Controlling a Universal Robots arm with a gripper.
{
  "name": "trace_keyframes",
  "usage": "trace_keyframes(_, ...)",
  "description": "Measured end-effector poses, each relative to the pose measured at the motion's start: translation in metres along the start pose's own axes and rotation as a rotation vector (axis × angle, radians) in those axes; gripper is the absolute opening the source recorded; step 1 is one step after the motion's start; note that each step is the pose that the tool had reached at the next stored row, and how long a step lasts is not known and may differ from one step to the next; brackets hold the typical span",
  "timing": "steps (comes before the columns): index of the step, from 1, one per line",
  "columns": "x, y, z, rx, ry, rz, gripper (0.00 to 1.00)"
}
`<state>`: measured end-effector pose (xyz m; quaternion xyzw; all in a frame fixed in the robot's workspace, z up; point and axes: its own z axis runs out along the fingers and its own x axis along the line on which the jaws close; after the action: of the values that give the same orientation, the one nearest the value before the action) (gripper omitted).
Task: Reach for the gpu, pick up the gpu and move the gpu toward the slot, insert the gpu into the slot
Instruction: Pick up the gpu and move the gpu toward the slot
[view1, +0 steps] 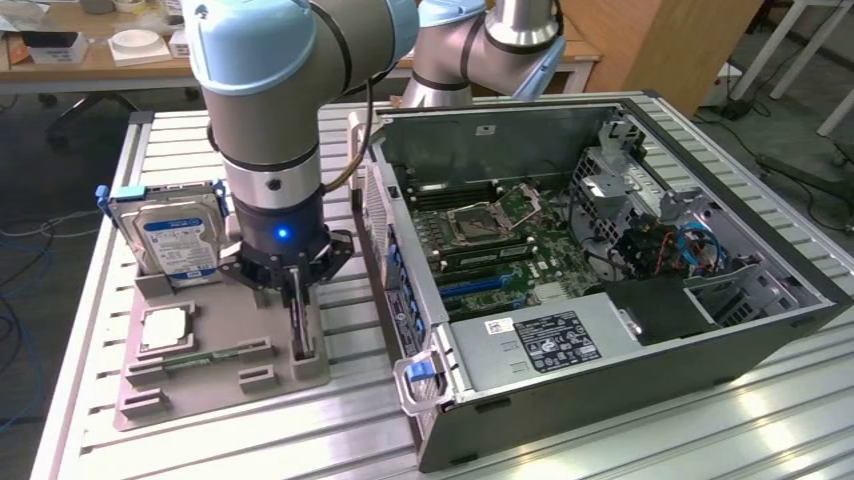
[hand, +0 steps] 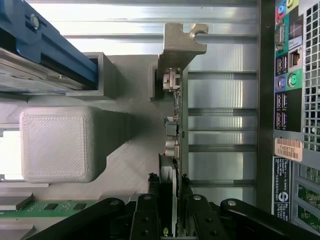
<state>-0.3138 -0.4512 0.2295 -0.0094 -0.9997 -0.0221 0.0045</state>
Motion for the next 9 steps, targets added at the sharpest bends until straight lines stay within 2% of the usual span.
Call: trace_keyframes(9, 0.0001, 0.0005, -0.0102, -0.0003, 0.0001, 0.000, 0.26)
